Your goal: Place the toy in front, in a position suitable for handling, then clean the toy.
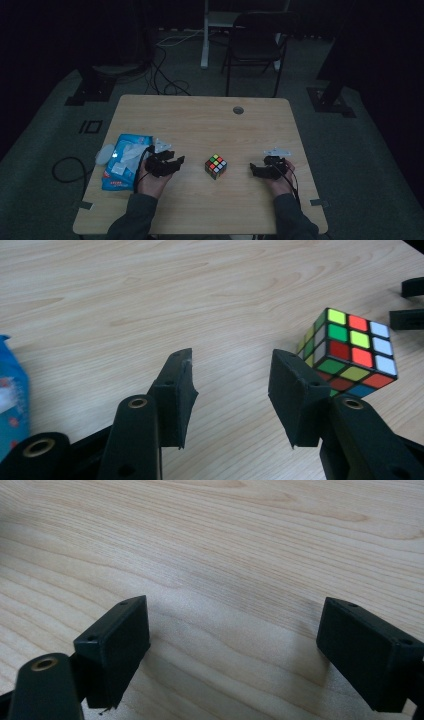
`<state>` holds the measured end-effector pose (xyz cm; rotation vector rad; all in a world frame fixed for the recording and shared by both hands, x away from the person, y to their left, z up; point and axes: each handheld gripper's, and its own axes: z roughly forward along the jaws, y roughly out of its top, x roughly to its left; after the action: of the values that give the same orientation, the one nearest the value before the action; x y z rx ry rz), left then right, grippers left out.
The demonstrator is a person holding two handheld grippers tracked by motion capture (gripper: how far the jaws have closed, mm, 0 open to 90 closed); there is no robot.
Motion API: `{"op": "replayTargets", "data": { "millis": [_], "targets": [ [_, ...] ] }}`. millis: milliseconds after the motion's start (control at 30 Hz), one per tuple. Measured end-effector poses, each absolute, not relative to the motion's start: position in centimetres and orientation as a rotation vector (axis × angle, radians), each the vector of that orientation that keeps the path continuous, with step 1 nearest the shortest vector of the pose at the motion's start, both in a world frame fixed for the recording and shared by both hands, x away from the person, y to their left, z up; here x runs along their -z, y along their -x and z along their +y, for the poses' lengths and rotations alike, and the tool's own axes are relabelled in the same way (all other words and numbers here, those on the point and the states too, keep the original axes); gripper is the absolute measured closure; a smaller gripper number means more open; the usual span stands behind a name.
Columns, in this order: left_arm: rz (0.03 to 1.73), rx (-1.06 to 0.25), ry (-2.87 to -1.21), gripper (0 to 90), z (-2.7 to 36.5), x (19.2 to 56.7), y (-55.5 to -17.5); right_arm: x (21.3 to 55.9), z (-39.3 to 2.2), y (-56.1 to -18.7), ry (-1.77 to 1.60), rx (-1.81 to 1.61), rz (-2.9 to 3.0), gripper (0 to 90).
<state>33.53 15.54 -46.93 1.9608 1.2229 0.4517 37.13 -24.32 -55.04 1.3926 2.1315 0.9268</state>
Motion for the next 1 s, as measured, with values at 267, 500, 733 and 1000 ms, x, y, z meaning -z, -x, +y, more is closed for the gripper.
{"op": "replayTargets", "data": {
  "millis": [267,500,733,1000],
  "targets": [
    [1.248,-0.513,-1.985,51.4,17.1,46.7,-33.4,55.0,-24.3,-37.1,-1.393,-0.927,2.132,13.8],
    [1.257,-0.569,-2.003,47.5,18.6,46.5,-33.3,55.0,-24.3,-37.1,-1.394,-0.927,2.131,13.8],
    [1.307,-0.616,-1.995,43.6,20.1,46.3,-33.3,55.0,-24.3,-37.1,-1.391,-0.927,2.132,13.8],
    [1.402,-0.701,-1.952,37.4,22.5,46.2,-32.7,55.0,-24.3,-37.1,-1.391,-0.927,2.132,13.8]
  ]
}}
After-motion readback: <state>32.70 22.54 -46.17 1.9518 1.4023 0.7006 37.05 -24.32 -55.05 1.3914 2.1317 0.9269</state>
